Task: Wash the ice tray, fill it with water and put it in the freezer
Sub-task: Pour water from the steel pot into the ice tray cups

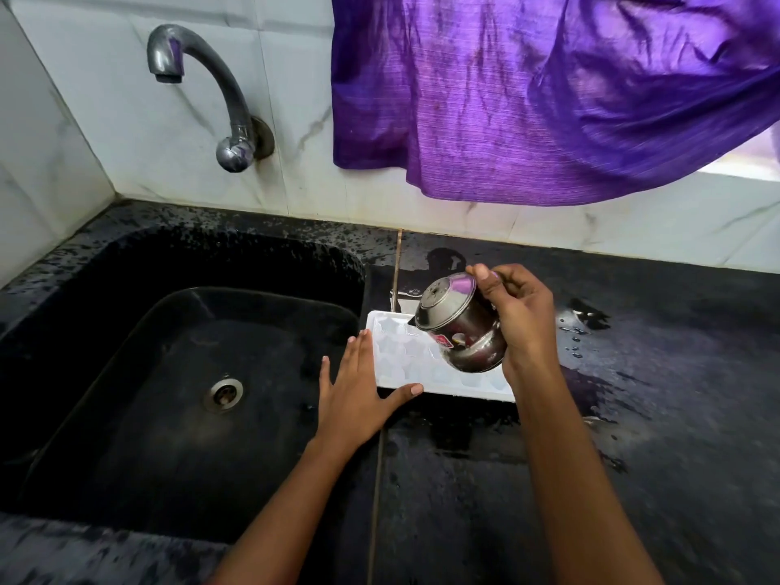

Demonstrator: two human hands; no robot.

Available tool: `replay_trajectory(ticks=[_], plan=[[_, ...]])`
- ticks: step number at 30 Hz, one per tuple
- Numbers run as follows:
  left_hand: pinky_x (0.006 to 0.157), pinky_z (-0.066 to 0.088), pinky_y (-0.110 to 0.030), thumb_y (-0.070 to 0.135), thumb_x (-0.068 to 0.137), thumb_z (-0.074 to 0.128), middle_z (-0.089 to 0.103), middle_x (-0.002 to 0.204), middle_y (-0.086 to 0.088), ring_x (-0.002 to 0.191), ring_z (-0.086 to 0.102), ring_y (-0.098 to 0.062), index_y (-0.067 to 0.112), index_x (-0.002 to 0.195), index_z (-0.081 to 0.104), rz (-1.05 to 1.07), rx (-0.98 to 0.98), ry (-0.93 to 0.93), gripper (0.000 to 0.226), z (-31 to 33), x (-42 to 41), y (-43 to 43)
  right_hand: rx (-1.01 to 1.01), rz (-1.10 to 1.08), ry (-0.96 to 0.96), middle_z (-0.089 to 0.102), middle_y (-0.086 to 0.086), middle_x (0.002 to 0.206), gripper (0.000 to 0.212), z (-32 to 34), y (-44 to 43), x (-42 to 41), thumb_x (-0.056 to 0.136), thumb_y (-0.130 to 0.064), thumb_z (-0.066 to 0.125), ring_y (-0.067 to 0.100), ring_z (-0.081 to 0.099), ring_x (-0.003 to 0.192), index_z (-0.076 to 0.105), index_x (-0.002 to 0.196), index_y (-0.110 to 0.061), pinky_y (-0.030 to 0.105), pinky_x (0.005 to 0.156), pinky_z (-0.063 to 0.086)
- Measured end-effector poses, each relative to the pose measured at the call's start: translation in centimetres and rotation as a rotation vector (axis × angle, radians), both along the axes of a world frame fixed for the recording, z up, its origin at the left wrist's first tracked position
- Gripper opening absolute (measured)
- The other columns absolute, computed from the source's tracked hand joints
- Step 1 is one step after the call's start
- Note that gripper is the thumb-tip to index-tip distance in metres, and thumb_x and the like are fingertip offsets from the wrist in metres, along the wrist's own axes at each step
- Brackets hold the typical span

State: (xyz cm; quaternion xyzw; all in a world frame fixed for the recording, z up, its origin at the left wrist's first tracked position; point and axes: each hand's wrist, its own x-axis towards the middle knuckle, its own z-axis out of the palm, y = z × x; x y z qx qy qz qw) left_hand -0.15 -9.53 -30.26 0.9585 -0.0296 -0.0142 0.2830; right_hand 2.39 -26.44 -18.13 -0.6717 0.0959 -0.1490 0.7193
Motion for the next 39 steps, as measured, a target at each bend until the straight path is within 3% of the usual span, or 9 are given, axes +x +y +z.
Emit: replay_trajectory(ticks=[7,12,25,31,33,36,39], plan=[[0.114,-0.011,-0.039,0.089,0.059,0.02,0.0,0.16,0.005,0.144,-0.009,-0.006,0.018,0.15,-0.005,-0.003,0.019,-0.02,0.119,0.0,0.0,0.0,-0.103,0.008,0.006,0.064,-0.001,0.073,0.016,0.4,0.7,0.2,0.08,-0.023,0.07,0.011,0.058,0.072,0.059,0.073,-0.015,0.035,0.079,0.05],[0.116,-0.011,-0.035,0.087,0.061,0.022,-0.002,0.16,0.002,0.144,-0.012,-0.008,0.014,0.15,-0.006,-0.02,0.015,-0.027,0.118,0.2,0.1,0.0,-0.148,0.01,-0.008,0.065,-0.002,0.076,0.015,0.7,0.9,0.4,0.079,-0.025,0.071,0.009,0.059,0.072,0.061,0.074,-0.017,0.026,0.073,0.051],[0.114,-0.011,-0.027,0.081,0.068,0.034,-0.006,0.16,-0.002,0.144,-0.015,-0.009,0.011,0.15,-0.007,-0.048,-0.065,-0.027,0.115,0.3,0.0,0.0,-0.166,0.013,-0.055,0.061,-0.007,0.069,0.016,1.1,0.9,0.7,0.079,-0.026,0.072,0.006,0.055,0.068,0.059,0.071,-0.018,0.02,0.066,0.047],[0.112,-0.013,-0.027,0.081,0.066,0.031,-0.005,0.16,-0.002,0.144,-0.015,-0.01,0.011,0.15,-0.006,-0.05,-0.056,-0.041,0.115,0.3,0.0,0.0,-0.052,0.002,-0.032,0.066,0.003,0.076,0.017,0.9,0.7,0.5,0.079,-0.022,0.071,0.015,0.058,0.078,0.059,0.075,-0.012,0.032,0.078,0.046],[0.112,-0.013,-0.027,0.081,0.067,0.031,-0.005,0.16,-0.002,0.144,-0.014,-0.01,0.011,0.15,-0.007,-0.049,-0.05,-0.043,0.115,0.3,0.0,0.0,0.001,0.007,-0.037,0.07,-0.002,0.073,0.016,0.9,0.5,0.3,0.081,-0.02,0.069,0.015,0.06,0.079,0.058,0.076,-0.01,0.03,0.079,0.047],[0.111,-0.015,-0.028,0.079,0.071,0.035,-0.005,0.16,-0.001,0.144,-0.015,-0.01,0.012,0.15,-0.007,-0.045,-0.039,-0.036,0.112,0.3,0.0,-0.1,0.115,-0.004,-0.038,0.07,0.008,0.081,0.015,0.9,0.2,0.1,0.082,-0.017,0.068,0.018,0.063,0.083,0.058,0.072,-0.012,0.027,0.077,0.051],[0.112,-0.015,-0.032,0.077,0.075,0.038,-0.005,0.16,0.0,0.144,-0.015,-0.01,0.012,0.15,-0.007,-0.037,-0.03,-0.031,0.109,0.3,-0.1,-0.1,0.253,-0.03,-0.057,0.074,0.001,0.081,0.015,1.2,-0.5,-0.4,0.084,-0.015,0.065,0.013,0.069,0.082,0.058,0.071,-0.013,0.022,0.072,0.055]])
